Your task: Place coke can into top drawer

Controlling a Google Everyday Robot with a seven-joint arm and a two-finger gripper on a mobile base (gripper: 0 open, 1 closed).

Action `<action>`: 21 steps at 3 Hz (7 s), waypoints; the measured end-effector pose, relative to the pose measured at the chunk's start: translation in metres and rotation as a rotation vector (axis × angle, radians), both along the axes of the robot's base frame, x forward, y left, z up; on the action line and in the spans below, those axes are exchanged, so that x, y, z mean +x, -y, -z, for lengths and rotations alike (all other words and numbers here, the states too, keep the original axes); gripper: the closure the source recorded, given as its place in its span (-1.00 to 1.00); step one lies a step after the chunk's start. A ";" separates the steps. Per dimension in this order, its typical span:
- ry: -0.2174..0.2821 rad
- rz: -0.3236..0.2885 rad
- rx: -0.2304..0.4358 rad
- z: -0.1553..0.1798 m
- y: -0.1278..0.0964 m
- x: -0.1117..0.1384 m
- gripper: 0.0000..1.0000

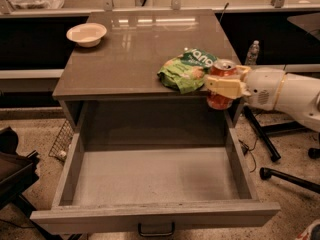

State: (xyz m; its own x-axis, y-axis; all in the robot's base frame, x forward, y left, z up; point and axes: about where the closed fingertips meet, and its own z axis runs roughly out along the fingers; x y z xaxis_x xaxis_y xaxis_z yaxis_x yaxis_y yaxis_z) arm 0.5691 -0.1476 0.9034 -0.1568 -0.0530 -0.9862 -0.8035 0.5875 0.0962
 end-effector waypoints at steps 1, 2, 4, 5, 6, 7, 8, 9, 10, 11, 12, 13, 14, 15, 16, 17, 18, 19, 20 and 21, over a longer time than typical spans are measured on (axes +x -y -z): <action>0.029 -0.155 0.040 0.036 -0.062 -0.012 1.00; 0.073 -0.294 0.051 0.071 -0.115 -0.017 1.00; 0.089 -0.374 0.052 0.110 -0.159 -0.022 1.00; 0.058 -0.438 0.104 0.137 -0.202 -0.031 1.00; 0.045 -0.515 0.164 0.170 -0.254 -0.043 1.00; 0.068 -0.565 0.204 0.189 -0.287 -0.051 1.00; 0.110 -0.591 0.222 0.203 -0.307 -0.061 1.00; 0.119 -0.602 0.225 0.205 -0.313 -0.064 0.73; 0.119 -0.606 0.225 0.204 -0.314 -0.065 0.27; 0.119 -0.608 0.226 0.203 -0.316 -0.066 -0.21; 0.120 -0.611 0.226 0.203 -0.317 -0.067 -0.64; 0.120 -0.615 0.227 0.202 -0.319 -0.068 -1.00; 0.120 -0.615 0.227 0.202 -0.319 -0.068 -1.00; 0.121 -0.620 0.225 0.200 -0.320 -0.068 -0.58; 0.133 -0.636 0.174 0.173 -0.313 -0.063 -0.11; 0.136 -0.641 0.172 0.170 -0.315 -0.065 -0.33; 0.137 -0.645 0.172 0.169 -0.316 -0.066 -0.77; 0.137 -0.648 0.172 0.169 -0.318 -0.067 -1.00; 0.138 -0.648 0.172 0.168 -0.318 -0.067 -1.00; 0.132 -0.637 0.152 0.160 -0.305 -0.066 -1.00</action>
Offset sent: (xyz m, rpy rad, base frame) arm -0.0240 0.1746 -0.1164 0.0636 -0.1277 0.4606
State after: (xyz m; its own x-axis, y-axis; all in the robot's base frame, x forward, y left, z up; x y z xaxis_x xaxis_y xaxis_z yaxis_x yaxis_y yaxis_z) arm 0.5031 0.1570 0.7433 -0.0184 0.0453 -0.9988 -0.9997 -0.0179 0.0176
